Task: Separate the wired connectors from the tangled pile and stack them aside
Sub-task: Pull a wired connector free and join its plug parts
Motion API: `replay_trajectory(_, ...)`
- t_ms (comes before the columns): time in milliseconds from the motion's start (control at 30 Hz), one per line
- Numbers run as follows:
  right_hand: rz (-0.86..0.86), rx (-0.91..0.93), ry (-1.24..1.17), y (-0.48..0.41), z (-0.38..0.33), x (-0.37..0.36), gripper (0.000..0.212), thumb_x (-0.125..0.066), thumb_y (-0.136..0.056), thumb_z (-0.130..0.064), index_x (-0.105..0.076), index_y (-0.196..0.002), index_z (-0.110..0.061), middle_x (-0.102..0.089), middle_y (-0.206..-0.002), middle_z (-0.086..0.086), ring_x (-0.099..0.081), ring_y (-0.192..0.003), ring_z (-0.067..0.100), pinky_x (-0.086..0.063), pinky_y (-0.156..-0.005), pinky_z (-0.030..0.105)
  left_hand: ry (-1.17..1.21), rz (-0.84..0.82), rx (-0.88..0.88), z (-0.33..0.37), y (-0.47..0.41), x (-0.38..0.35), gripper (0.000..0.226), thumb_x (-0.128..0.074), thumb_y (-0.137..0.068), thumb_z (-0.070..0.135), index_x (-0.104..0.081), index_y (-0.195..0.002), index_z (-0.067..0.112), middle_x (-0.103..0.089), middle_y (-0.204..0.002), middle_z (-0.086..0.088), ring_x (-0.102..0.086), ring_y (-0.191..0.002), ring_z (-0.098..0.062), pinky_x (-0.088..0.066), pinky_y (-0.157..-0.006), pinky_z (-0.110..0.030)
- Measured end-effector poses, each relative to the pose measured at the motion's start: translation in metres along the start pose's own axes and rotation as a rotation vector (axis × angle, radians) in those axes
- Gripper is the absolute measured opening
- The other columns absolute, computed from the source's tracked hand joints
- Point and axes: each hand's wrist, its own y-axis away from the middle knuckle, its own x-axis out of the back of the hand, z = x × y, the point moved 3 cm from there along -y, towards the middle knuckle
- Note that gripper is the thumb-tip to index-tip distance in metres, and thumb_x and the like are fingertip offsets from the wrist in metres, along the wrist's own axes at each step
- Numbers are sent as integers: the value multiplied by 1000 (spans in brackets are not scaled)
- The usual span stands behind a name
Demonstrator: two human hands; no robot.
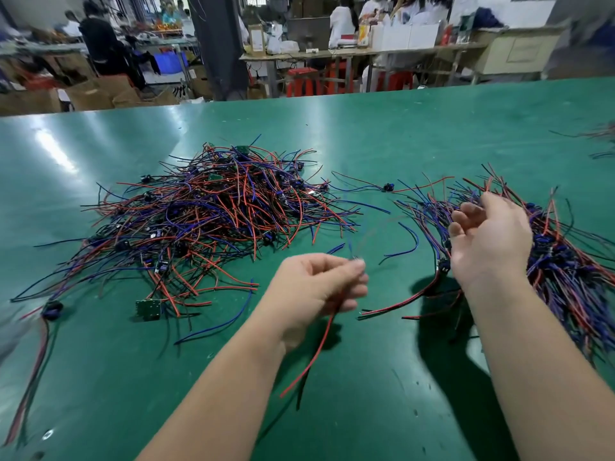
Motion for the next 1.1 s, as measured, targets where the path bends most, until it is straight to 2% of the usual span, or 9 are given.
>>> replay_trajectory(100, -227, 130, 254, 15, 4, -14, 16, -55, -89, -4, -50, -87, -19, -54, -78, 1, -53, -57, 9, -41, -53, 21, 174, 153, -51, 6, -6, 14, 25, -72, -66, 26, -65, -81, 8, -74, -75, -5, -69, -61, -8, -53, -51, -17)
replay_trajectory(233, -927, 127, 641, 57, 31, -34, 22, -75, -78, -15, -67, -94, -28, -67, -83, -3, -55, -63, 14, -46, -59, 23, 185, 161, -62, 1, -8, 15, 23, -69, -70, 25, -63, -82, 6, -71, -67, -3, -68, -57, -8, -54, -50, -18)
replay_trajectory(300, -1033, 240, 807, 70, 42, -36, 23, -80, -74, -18, -71, -93, -27, -63, -76, 3, -48, -60, 15, -41, -58, 26, 145, 133, -66, -2, -8, 13, 22, -66, -75, 26, -64, -80, 4, -65, -61, -5, -63, -51, -9, -54, -49, -20)
replay_trajectory(500, -841, 620, 917, 68, 33, -38, 23, -76, -75, -6, -73, -94, -19, -66, -83, -1, -58, -64, 11, -46, -68, 19, 86, 34, 10, 2, -9, 15, 38, -46, -95, 39, -66, -98, 6, -74, -89, -4, -71, -73, -18, -58, -59, -28)
replay_trajectory(600, -616, 838, 1146, 54, 20, -32, 22, -72, -76, -5, -74, -97, -12, -68, -89, 4, -61, -70, 17, -46, -76, 19, -190, 205, -91, 8, -13, 29, 21, -55, -96, 25, -72, -90, 14, -72, -94, -7, -66, -75, -14, -56, -67, -29)
replay_trajectory(700, -386, 589, 1580, 16, 8, -11, 22, -67, -79, -10, -74, -100, -15, -71, -101, 10, -63, -94, 31, -49, -91, 37, -680, 568, -266, 19, -13, 63, 13, -60, -89, 19, -73, -91, 20, -70, -85, 0, -59, -70, -15, -45, -67, -25)
replay_trajectory(800, -264, 256, 1868, -4, 5, 7, 20, -69, -82, -14, -73, -100, -22, -68, -107, 12, -58, -102, 35, -47, -93, 43, -1085, 795, -186, 21, -10, 93, 22, -58, -87, 28, -69, -107, 30, -58, -127, -3, -50, -114, -29, -41, -96, -38)
replay_trajectory(967, -229, 209, 1932, -5, 9, 7, 23, -69, -82, -13, -71, -102, -24, -62, -110, 13, -52, -97, 34, -35, -83, 37, -1379, 678, 135, 9, -12, 100, 37, -52, -91, 41, -54, -128, 36, -42, -142, -6, -34, -128, -33, -27, -106, -45)
replay_trajectory(1100, -250, 279, 1920, -1, 10, 4, 40, -71, -81, -38, -63, -119, -28, -56, -123, 11, -52, -110, 35, -34, -91, 42, -1398, 749, 63, 11, -11, 105, 21, -57, -92, 35, -67, -111, 35, -60, -119, -1, -46, -114, -31, -34, -96, -43)
